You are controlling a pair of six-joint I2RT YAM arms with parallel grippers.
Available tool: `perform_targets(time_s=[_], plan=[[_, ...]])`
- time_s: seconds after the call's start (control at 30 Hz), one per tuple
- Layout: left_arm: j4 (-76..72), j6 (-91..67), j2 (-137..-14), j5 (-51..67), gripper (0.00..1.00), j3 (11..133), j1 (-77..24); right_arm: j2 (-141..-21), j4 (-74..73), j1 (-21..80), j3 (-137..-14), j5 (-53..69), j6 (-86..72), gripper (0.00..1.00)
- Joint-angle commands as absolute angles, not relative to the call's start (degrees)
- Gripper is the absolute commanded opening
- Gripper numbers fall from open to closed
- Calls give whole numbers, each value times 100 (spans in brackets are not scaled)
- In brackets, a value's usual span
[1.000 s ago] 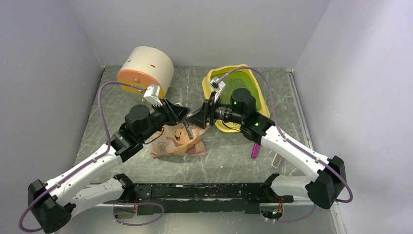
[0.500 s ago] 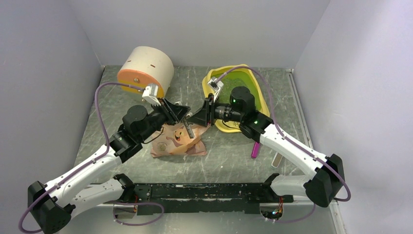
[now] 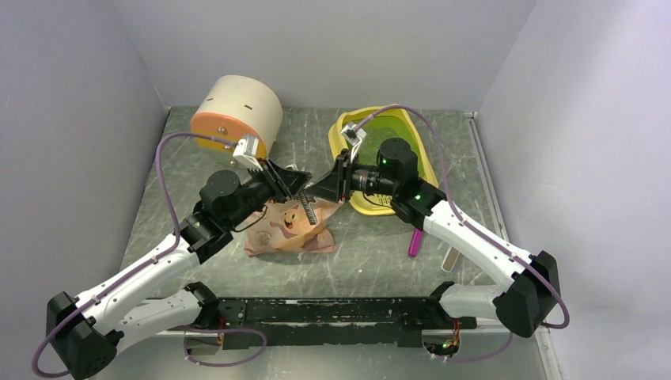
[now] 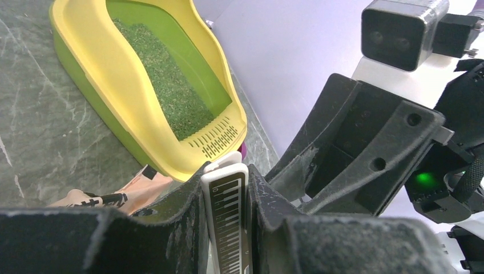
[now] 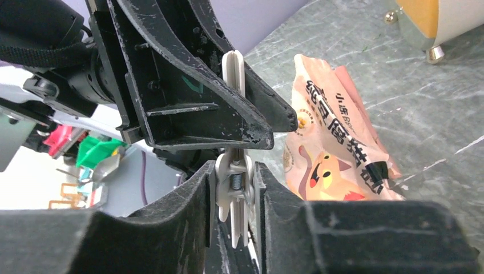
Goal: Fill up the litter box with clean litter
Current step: Pick up the clamp at the center of the board.
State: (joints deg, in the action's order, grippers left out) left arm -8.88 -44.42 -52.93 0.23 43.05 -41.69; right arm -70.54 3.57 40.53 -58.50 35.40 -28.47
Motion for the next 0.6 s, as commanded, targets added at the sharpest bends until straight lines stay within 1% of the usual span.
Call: perform_targets(time_s=[0.0, 0.03, 0.07, 0.1, 0.13, 0.2, 0.3, 0.43, 0.47, 0.5, 0.53, 0.57], plan=[[-1161, -4444, -5299, 137, 5, 4300, -4114, -6996, 480, 4034, -5973, 3655, -2856, 25], [-1143, -4435, -5300, 131, 5, 4313, -4111, -6988, 490, 4034, -5956, 3668, -2854, 26], [-1138, -4430, -5300, 124, 5, 4318, -4113, -6980, 496, 4034, -5947, 3680, -2848, 32], [-1148, -4432, -5300, 125, 5, 4316, -4107, -6971, 503, 4034, -5942, 3701, -2844, 44], [-1162, -4437, -5293, 135, 5, 4315, -4105, -6970, 501, 4034, -5946, 3733, -2840, 50], [-1157, -4434, -5283, 149, 5, 4323, -4089, -6970, 486, 4034, -5950, 3750, -2813, 52], [-1112, -4407, -5251, 124, 5, 4342, -4087, -6953, 454, 4026, -5950, 3714, -2779, 51], [-1031, -4364, -5188, 80, 5, 4368, -4087, -6933, 501, 4017, -5928, 3700, -2806, 38], [-1026, -4360, -5186, 79, 5, 4376, -4082, -6943, 513, 4017, -5932, 3712, -2823, 32], [-1025, -4359, -5179, 79, 5, 4370, -4082, -6962, 537, 4012, -5945, 3750, -2834, 20], [-1043, -4353, -5177, 90, 5, 4364, -4074, -6987, 550, 4016, -5954, 3809, -2846, 11], [-1080, -4343, -5170, 109, 5, 4341, -4075, -7009, 561, 4017, -5970, 3843, -2854, 6]])
